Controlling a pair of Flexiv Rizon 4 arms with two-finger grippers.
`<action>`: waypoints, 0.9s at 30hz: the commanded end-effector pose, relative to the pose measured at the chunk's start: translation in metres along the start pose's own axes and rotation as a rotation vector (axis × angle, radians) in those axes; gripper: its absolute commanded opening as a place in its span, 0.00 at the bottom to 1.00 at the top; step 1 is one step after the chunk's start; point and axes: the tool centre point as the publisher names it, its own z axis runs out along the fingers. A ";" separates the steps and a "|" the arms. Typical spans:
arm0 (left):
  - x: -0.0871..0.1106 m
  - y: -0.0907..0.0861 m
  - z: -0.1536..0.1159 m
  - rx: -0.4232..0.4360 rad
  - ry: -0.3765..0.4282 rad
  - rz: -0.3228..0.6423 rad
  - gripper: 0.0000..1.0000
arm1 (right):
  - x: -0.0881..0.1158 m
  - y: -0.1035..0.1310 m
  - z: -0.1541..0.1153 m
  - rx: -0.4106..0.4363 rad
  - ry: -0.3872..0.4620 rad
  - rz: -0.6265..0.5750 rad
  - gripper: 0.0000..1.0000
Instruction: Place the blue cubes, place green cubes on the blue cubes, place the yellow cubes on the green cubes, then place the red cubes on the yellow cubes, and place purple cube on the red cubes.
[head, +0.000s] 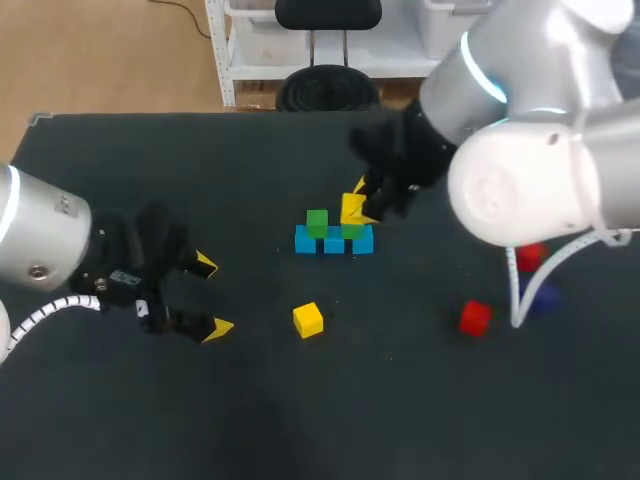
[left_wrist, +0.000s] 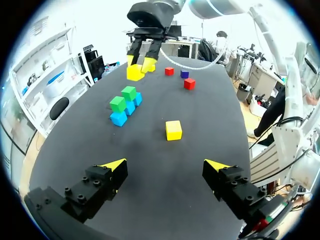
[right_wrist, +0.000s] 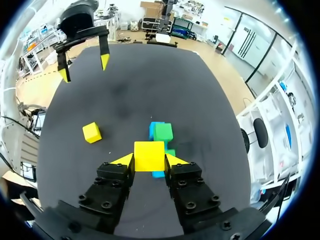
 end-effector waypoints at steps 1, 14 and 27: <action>0.002 0.000 -0.001 0.000 -0.009 0.002 1.00 | -0.008 -0.008 0.010 -0.010 0.005 -0.005 0.00; 0.002 0.000 -0.001 0.000 -0.009 0.002 1.00 | -0.012 -0.016 0.019 -0.014 0.039 -0.026 0.00; 0.002 0.000 -0.001 0.000 -0.009 0.002 1.00 | -0.009 -0.017 0.033 -0.020 0.073 -0.023 0.00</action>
